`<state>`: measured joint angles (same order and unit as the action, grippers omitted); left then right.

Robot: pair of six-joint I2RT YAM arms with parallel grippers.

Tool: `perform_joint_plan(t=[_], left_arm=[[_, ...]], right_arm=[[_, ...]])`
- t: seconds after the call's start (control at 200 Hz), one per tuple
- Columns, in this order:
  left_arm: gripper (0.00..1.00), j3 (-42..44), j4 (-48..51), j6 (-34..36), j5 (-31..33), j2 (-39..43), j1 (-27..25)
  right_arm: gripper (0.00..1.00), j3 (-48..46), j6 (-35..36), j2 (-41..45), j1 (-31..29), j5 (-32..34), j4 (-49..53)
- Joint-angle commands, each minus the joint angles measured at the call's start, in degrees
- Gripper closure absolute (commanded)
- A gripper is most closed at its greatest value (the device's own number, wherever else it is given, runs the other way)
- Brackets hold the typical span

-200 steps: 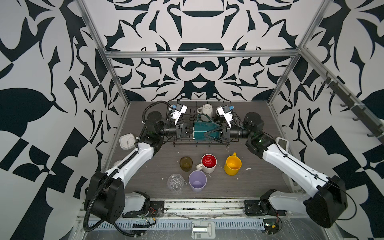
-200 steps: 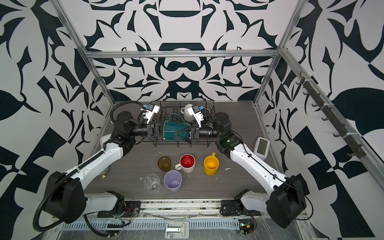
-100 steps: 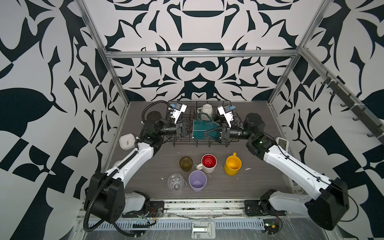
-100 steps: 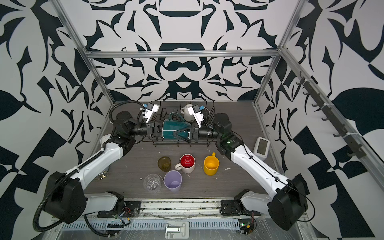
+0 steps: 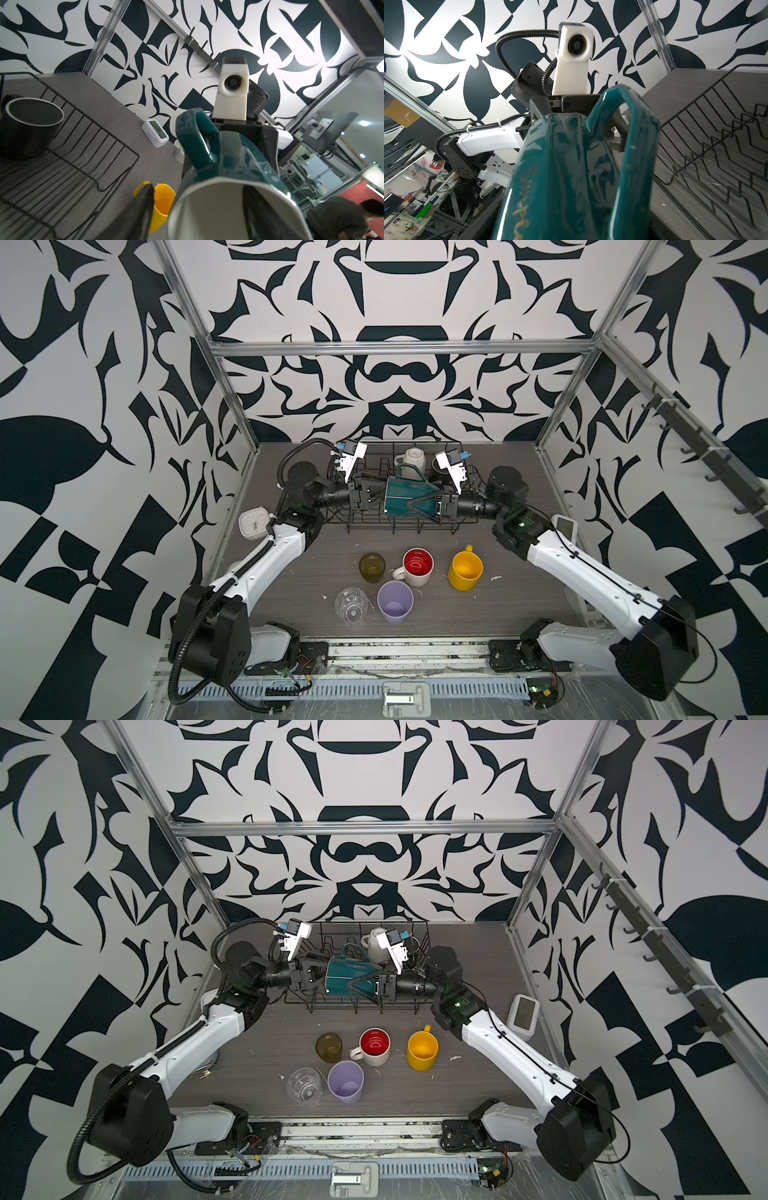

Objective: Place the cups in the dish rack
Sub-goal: 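Hold the dark green mug with both grippers above the rack, then open the left gripper and withdraw it while the right holds the green mug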

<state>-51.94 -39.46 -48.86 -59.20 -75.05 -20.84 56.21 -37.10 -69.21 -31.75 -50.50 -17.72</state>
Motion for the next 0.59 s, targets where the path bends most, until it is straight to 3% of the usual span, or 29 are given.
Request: perform_joint_plan(t=[0.0,0.19,0.4,0.59], left_arm=[[0.17,1.88,-4.0,0.28,2.85,3.0,1.71],[0.04,4.68,-1.64,2.7,7.65,7.49,4.94],[0.01,6.97,5.03,5.64,15.1,13.46,8.81],[0.0,4.96,26.05,16.3,29.35,21.6,9.61]], right_arm=[[1.0,4.6,1.42,4.29,-0.07,1.33,-3.07],[1.0,7.15,4.72,7.35,0.03,3.43,5.64],[1.0,11.52,13.1,10.57,0.27,7.99,21.58],[1.0,17.21,18.87,9.47,0.85,16.35,37.19]])
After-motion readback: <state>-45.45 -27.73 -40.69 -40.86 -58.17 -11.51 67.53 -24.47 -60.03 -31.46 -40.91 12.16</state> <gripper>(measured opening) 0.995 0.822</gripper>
